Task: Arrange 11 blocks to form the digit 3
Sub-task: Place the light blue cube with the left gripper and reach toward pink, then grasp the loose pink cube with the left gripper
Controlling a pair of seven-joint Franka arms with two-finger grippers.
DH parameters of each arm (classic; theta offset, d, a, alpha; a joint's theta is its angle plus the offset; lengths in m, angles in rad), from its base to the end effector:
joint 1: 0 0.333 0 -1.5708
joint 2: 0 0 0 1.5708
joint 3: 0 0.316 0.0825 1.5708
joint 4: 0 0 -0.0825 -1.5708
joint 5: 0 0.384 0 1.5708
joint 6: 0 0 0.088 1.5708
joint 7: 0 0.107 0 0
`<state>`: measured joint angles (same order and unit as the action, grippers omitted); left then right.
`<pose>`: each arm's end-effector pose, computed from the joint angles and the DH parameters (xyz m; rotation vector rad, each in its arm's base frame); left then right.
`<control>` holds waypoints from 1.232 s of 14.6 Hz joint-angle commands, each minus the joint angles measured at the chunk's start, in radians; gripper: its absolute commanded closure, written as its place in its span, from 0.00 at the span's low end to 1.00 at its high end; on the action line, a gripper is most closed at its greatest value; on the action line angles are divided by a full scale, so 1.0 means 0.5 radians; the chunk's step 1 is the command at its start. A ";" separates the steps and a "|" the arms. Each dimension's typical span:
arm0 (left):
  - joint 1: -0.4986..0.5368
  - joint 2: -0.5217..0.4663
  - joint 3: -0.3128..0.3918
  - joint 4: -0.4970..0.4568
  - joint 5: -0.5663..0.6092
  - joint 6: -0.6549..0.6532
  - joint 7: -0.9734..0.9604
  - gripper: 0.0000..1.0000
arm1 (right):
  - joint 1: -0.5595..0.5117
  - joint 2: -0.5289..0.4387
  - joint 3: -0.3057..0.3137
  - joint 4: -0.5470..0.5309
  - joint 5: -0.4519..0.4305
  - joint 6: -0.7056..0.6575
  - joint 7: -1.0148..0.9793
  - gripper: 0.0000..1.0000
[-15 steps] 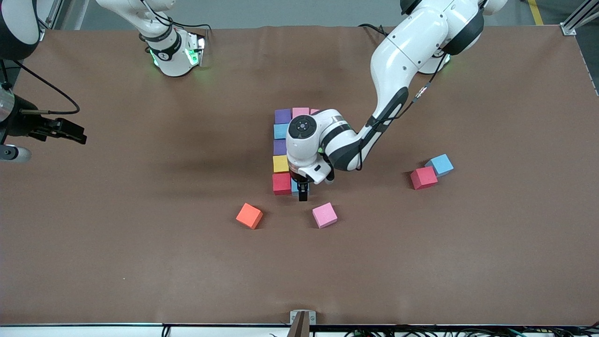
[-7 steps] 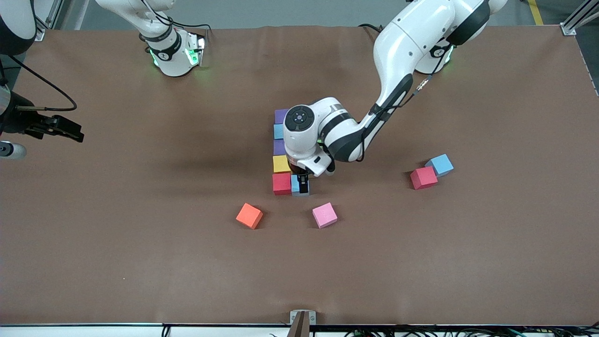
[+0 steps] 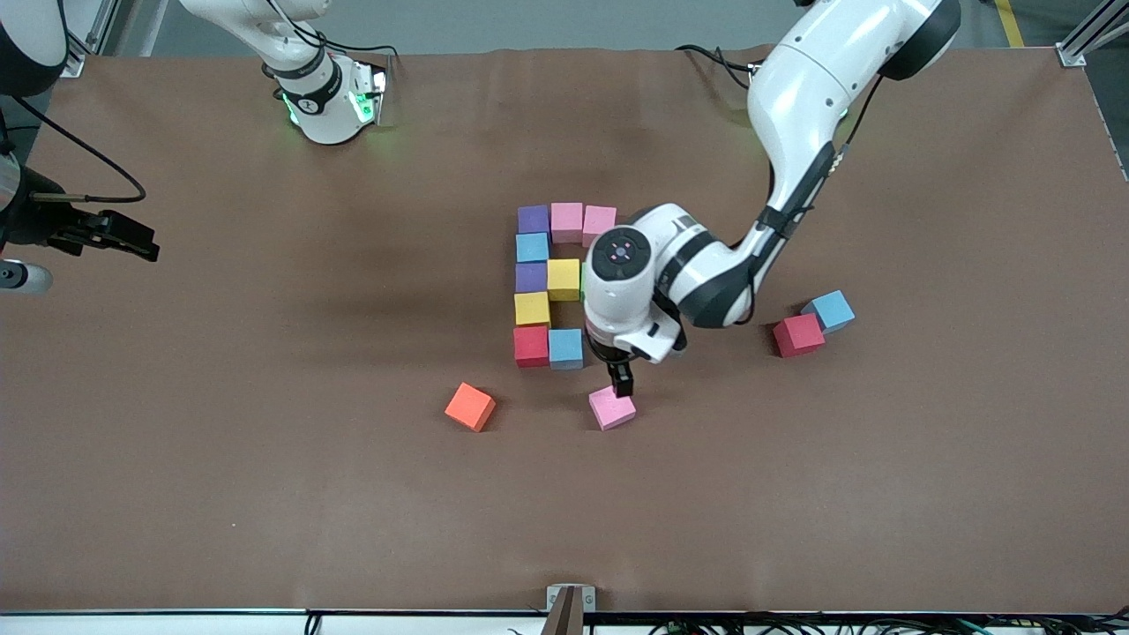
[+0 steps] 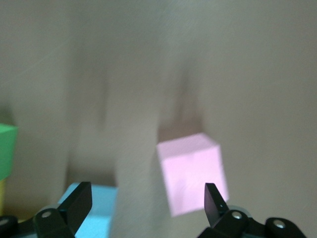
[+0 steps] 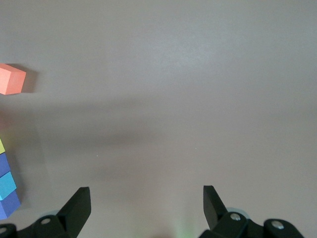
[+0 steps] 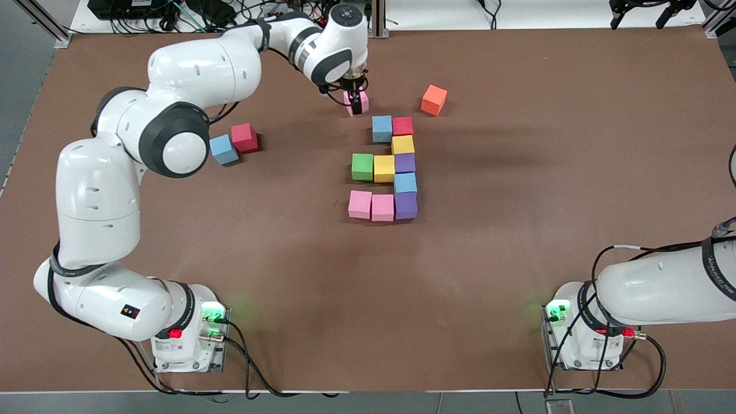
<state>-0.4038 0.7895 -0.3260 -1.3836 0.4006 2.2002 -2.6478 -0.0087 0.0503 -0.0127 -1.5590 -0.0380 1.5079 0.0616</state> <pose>0.5934 -0.4424 0.2638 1.9076 2.3830 0.1462 0.5617 -0.0161 0.5968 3.0943 -0.1292 -0.1559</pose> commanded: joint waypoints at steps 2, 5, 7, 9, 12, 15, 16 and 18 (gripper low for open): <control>-0.021 0.056 0.069 0.015 -0.025 0.152 0.031 0.00 | 0.020 -0.042 -0.008 0.019 -0.031 -0.061 -0.001 0.00; -0.042 0.081 0.127 0.015 -0.031 0.247 0.065 0.00 | 0.008 -0.036 -0.017 0.108 -0.007 -0.080 0.006 0.00; -0.045 0.111 0.127 0.015 -0.031 0.312 0.068 0.00 | 0.002 -0.021 -0.017 0.178 -0.001 -0.086 0.006 0.00; -0.042 0.133 0.131 0.015 -0.031 0.370 0.074 0.00 | 0.011 -0.006 -0.014 0.246 -0.004 -0.098 0.012 0.00; -0.039 0.166 0.131 0.018 -0.028 0.456 0.123 0.00 | -0.007 -0.006 -0.017 0.252 0.030 -0.107 0.021 0.00; -0.039 0.215 0.134 0.040 -0.031 0.462 0.181 0.00 | -0.010 -0.006 -0.024 0.249 0.067 -0.144 0.021 0.00; -0.042 0.228 0.134 0.049 -0.031 0.462 0.181 0.00 | -0.004 -0.006 -0.018 0.249 0.055 -0.147 0.027 0.00; -0.042 0.246 0.134 0.061 -0.031 0.462 0.184 0.00 | -0.010 -0.006 -0.017 0.249 0.052 -0.181 0.027 0.00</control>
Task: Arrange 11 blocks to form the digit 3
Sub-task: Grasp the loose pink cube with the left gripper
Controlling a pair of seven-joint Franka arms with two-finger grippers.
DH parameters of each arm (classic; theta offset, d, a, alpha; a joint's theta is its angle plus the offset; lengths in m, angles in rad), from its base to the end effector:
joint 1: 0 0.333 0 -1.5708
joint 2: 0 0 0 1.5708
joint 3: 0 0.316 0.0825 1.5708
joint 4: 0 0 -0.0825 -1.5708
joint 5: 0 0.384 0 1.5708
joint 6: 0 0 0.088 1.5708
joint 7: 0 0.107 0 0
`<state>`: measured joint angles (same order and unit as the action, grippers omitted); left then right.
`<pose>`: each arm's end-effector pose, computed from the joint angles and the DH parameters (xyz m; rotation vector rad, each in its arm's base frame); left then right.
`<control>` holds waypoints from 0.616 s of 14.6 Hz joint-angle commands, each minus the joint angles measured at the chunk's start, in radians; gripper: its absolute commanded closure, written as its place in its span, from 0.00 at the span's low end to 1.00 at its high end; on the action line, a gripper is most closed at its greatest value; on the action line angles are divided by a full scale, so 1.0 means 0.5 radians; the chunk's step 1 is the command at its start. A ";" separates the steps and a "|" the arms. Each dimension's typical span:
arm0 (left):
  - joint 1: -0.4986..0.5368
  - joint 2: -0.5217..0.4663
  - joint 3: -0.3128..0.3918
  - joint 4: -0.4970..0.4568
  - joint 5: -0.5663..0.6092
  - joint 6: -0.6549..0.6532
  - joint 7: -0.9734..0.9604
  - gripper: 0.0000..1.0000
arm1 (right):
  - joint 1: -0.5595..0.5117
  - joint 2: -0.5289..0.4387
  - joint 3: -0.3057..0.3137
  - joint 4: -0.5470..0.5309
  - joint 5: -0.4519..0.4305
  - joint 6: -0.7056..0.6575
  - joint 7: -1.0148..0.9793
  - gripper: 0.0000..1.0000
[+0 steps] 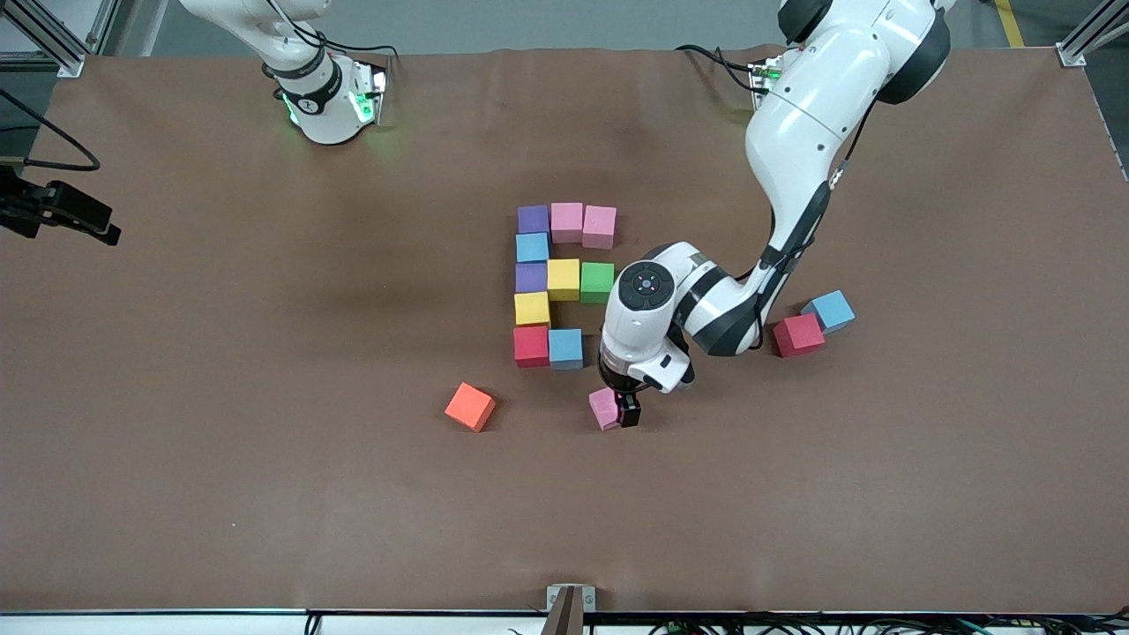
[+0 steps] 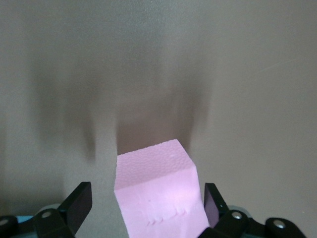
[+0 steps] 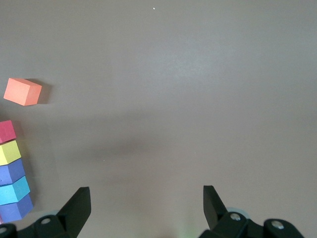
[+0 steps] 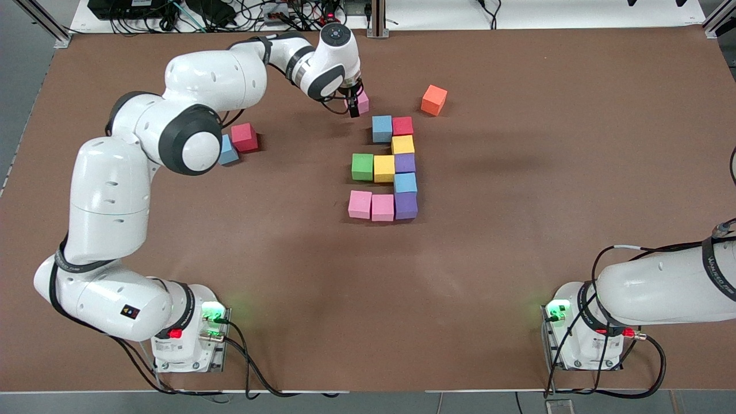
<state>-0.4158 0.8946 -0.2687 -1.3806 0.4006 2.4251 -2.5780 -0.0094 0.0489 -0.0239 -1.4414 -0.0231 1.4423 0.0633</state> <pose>0.6103 -0.4364 0.2041 1.9098 2.2429 0.1163 0.5563 -0.0209 0.6466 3.1120 -0.1542 -0.0742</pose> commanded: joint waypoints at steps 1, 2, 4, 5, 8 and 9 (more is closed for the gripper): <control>-0.018 0.039 0.019 0.055 -0.031 0.013 0.045 0.00 | -0.018 0.000 0.005 0.014 0.028 -0.053 0.024 0.00; -0.018 0.051 0.019 0.055 -0.031 0.013 0.045 0.00 | -0.021 0.000 0.002 0.014 0.031 -0.053 0.030 0.00; -0.021 0.064 0.019 0.058 -0.028 0.016 0.045 0.00 | -0.021 0.013 0.002 0.014 0.028 -0.056 0.009 0.00; -0.021 0.067 0.019 0.058 -0.028 0.016 0.045 0.07 | -0.009 0.007 0.002 0.011 0.025 -0.077 0.024 0.00; -0.018 0.076 0.019 0.055 -0.031 0.031 0.048 0.59 | -0.015 0.000 -0.001 0.014 0.040 -0.172 0.027 0.00; -0.018 0.067 0.019 0.052 -0.025 0.028 0.060 0.67 | 0.000 0.000 -0.001 0.014 0.040 -0.176 0.027 0.00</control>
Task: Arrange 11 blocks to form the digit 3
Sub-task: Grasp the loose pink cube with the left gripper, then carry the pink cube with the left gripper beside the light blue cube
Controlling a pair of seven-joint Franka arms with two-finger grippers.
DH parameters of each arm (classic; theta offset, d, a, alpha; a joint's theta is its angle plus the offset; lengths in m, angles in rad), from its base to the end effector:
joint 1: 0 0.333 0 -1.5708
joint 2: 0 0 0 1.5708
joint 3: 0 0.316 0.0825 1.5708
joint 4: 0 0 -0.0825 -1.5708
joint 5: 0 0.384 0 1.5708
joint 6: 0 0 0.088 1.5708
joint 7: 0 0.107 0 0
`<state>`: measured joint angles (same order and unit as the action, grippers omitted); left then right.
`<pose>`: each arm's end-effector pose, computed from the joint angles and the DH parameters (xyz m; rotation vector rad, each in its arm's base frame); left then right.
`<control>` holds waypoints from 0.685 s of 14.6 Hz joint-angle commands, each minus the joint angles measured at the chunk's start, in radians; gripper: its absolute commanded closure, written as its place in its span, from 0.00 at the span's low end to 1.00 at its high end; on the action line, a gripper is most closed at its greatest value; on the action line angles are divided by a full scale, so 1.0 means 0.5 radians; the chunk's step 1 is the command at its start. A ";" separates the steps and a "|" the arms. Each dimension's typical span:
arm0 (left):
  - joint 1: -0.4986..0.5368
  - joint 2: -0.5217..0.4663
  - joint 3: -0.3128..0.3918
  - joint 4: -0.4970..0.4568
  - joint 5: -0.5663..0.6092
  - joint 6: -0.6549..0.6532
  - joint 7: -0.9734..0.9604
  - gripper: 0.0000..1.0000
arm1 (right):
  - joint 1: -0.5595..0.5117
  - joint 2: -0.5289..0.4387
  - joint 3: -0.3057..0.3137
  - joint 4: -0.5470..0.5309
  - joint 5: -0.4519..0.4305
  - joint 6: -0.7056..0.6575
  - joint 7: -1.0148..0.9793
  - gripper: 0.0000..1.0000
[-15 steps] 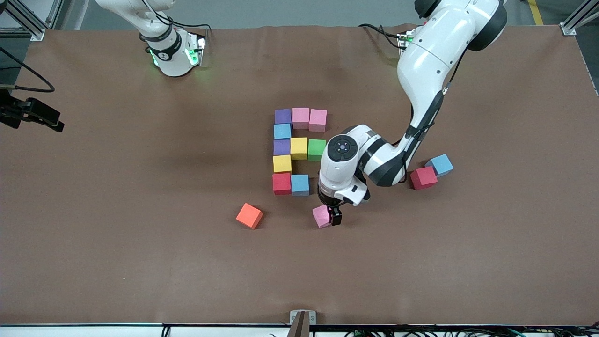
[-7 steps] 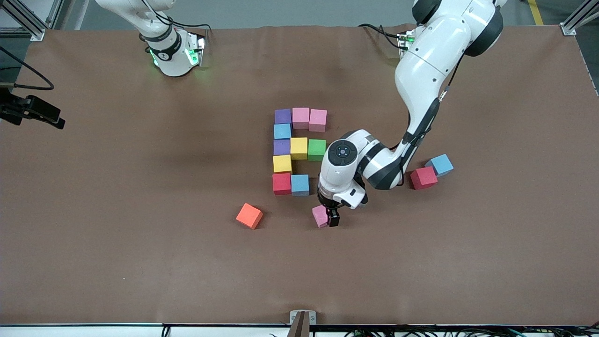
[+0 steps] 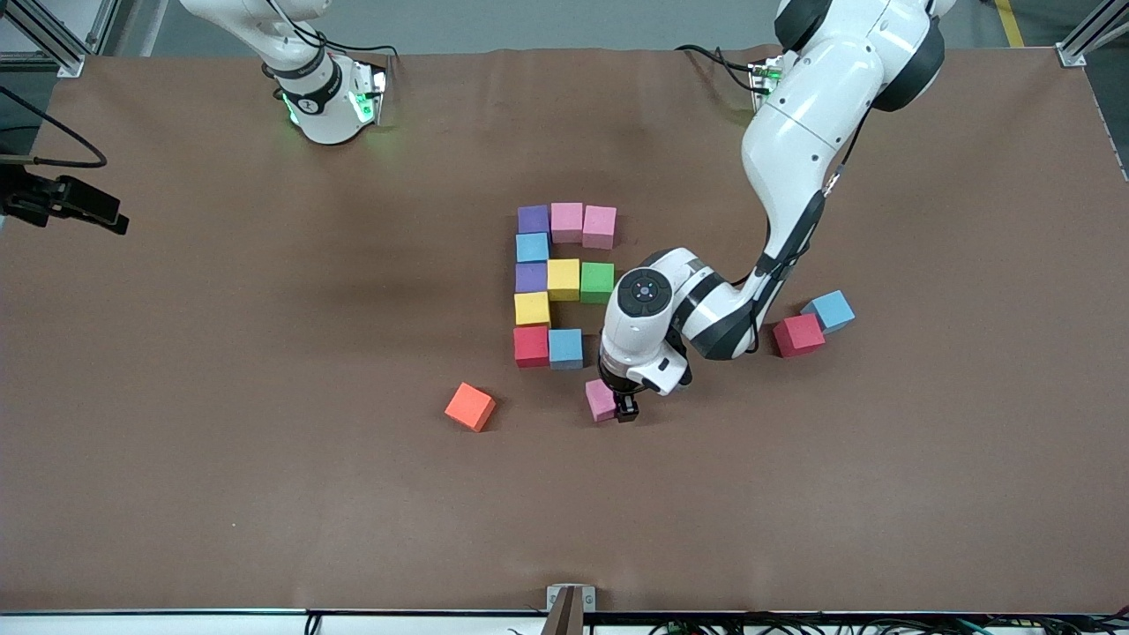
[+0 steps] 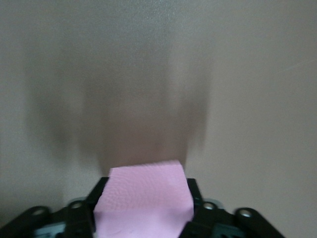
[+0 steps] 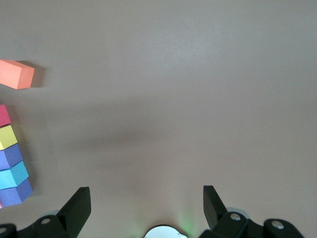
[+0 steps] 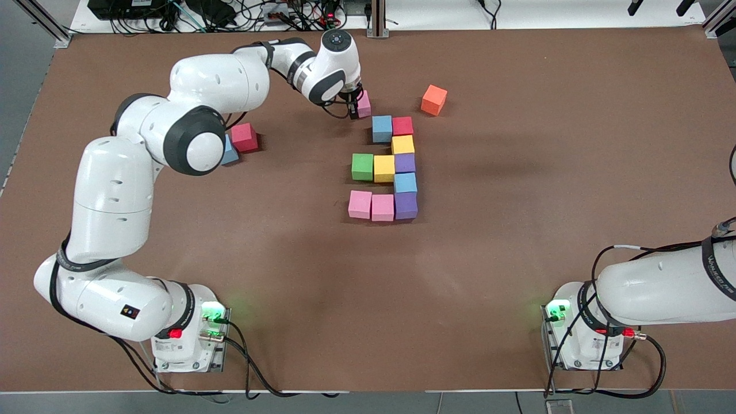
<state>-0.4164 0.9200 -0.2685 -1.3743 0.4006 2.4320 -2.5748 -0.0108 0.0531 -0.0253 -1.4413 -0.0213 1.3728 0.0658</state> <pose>0.6090 -0.4362 0.1890 1.9207 2.2493 0.1064 0.5497 -0.0220 0.6389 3.1074 -0.1631 -0.1889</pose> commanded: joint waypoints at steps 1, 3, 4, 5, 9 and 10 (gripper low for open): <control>-0.017 0.001 0.019 0.033 -0.019 0.014 0.084 0.69 | 0.006 -0.008 0.005 0.014 0.036 -0.030 0.025 0.00; -0.011 -0.036 0.016 0.006 -0.001 0.002 0.100 0.73 | 0.003 -0.008 0.002 0.014 0.040 -0.009 0.025 0.00; -0.011 -0.076 0.003 -0.046 0.006 -0.013 0.133 0.75 | 0.003 -0.008 0.002 0.014 0.040 0.000 0.022 0.00; -0.005 -0.106 -0.003 -0.101 0.006 -0.013 0.179 0.76 | 0.003 -0.008 0.002 -0.007 0.055 -0.012 0.025 0.00; 0.035 -0.235 -0.021 -0.313 0.006 -0.010 0.449 0.76 | 0.003 -0.137 0.002 -0.216 0.098 0.071 0.009 0.00; 0.053 -0.266 -0.040 -0.359 0.006 -0.010 0.504 0.77 | 0.003 -0.182 0.002 -0.271 0.098 0.126 0.006 0.00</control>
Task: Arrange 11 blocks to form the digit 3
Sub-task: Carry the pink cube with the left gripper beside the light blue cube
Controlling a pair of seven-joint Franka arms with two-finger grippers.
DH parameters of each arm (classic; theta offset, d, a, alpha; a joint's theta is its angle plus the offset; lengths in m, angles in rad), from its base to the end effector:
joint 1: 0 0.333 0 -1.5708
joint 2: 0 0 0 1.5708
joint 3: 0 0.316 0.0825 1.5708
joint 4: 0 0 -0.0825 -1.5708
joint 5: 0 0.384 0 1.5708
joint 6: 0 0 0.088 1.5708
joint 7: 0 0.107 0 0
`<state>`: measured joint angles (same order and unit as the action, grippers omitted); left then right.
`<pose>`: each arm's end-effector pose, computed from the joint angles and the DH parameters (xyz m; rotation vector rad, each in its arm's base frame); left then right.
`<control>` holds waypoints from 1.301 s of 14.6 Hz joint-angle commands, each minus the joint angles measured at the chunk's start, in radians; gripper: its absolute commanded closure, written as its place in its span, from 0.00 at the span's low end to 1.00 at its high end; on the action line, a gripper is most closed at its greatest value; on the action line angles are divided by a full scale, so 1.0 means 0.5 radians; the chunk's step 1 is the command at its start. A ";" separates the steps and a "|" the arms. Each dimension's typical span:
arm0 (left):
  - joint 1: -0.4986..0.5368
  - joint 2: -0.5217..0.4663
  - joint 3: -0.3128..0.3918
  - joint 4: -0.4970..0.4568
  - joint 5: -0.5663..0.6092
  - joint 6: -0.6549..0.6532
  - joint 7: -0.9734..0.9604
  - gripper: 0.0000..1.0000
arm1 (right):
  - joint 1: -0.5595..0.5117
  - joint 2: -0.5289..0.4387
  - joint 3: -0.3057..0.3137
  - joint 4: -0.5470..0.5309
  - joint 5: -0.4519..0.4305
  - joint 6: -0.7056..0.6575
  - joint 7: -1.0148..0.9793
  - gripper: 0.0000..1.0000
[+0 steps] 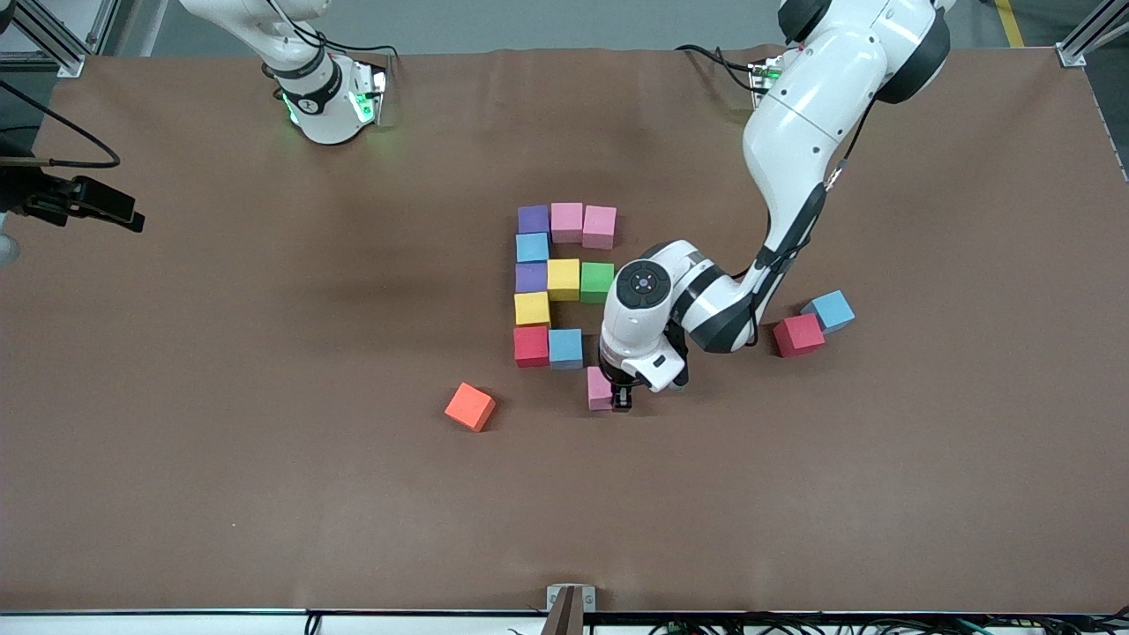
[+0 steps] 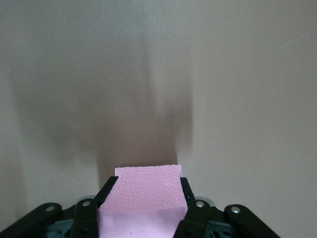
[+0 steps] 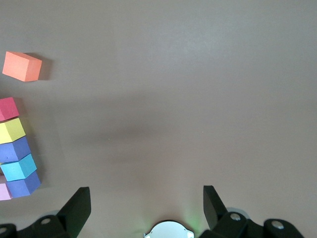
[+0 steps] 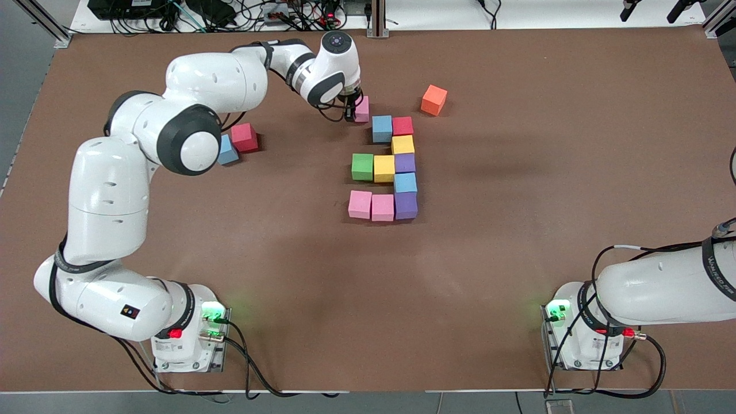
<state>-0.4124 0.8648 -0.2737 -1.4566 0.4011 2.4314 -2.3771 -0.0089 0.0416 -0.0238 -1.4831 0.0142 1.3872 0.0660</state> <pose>0.5926 -0.4328 0.1937 2.1755 2.0522 0.1320 0.5476 -0.0159 0.6274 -3.1197 0.1516 0.2154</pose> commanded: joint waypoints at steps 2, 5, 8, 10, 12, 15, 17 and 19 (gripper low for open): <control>0.100 -0.177 -0.096 -0.256 0.005 -0.009 0.171 0.77 | -0.007 -0.230 0.002 -0.270 0.018 0.155 0.000 0.00; 0.141 -0.211 -0.195 -0.326 0.002 -0.015 0.168 0.76 | -0.016 -0.261 0.005 -0.277 0.005 0.162 -0.003 0.00; 0.135 -0.196 -0.201 -0.327 -0.017 -0.018 0.158 0.76 | -0.010 -0.273 0.005 -0.277 -0.007 0.162 -0.003 0.00; 0.135 -0.186 -0.201 -0.323 -0.026 -0.018 0.152 0.76 | -0.007 -0.283 0.008 -0.277 -0.013 0.162 -0.006 0.00; 0.135 -0.180 -0.201 -0.323 -0.032 -0.018 0.146 0.76 | -0.016 -0.304 0.011 -0.289 -0.013 0.162 -0.006 0.00; 0.131 -0.177 -0.201 -0.323 -0.032 -0.018 0.009 0.75 | -0.053 -0.353 0.017 -0.326 -0.010 0.158 -0.003 0.00; 0.119 -0.177 -0.201 -0.323 -0.032 -0.018 -0.102 0.75 | -0.044 -0.359 0.017 -0.323 -0.010 0.140 -0.003 0.00; 0.110 -0.174 -0.201 -0.323 -0.032 -0.018 -0.130 0.75 | -0.041 -0.378 0.017 -0.320 -0.010 0.122 -0.003 0.00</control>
<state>-0.3547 0.7957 -0.3718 -1.6005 0.4001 2.4300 -2.4203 -0.0188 -0.1007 -0.0249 -1.5992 0.0135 1.4441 0.0656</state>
